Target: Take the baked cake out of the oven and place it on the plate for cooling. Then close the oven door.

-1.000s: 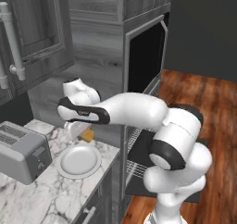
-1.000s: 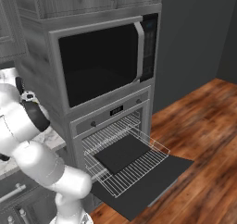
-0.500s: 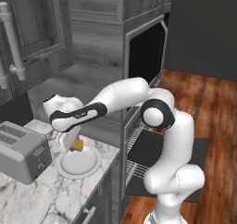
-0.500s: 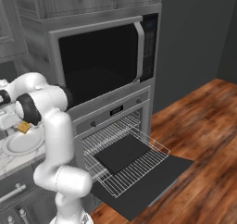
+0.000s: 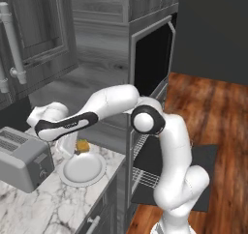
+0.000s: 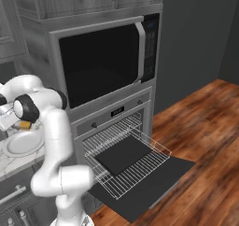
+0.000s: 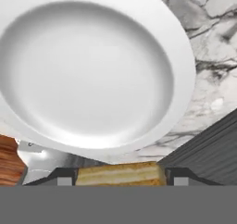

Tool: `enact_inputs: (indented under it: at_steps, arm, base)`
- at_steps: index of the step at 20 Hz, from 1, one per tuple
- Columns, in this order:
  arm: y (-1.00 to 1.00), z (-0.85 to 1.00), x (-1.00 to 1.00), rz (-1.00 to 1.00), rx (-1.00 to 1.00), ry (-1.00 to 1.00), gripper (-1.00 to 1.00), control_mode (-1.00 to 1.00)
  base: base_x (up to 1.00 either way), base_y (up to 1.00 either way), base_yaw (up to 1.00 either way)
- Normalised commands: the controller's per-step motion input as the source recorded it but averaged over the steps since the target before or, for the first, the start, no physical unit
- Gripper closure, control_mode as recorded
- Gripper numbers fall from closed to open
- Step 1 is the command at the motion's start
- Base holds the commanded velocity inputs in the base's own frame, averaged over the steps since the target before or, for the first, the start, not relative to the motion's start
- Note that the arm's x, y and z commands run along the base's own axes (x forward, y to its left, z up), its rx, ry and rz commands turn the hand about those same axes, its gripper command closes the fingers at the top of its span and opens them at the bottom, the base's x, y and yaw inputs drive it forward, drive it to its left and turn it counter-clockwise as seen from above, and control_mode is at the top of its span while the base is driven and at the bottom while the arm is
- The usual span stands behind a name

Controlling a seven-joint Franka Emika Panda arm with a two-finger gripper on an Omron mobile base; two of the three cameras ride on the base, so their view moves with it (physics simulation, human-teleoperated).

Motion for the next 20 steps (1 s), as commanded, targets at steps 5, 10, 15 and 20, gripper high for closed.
enact_inputs:
  at_steps: [5,10,15,20]
  arm:
    - [0.0,-0.04,-0.2,0.19,0.01,0.13,1.0,-1.0]
    - [-0.22,0.21,-0.53,0.29,0.31,0.04,1.0,-1.0]
    - [-0.61,0.23,-0.7,0.25,0.39,0.0,1.0,-1.0]
    - [-0.8,-0.06,-0.18,0.06,0.44,0.14,1.0,-1.0]
  base:
    - [0.0,0.0,0.0]
    - [0.0,0.0,0.0]
    - [0.0,0.0,0.0]
    - [0.0,0.0,0.0]
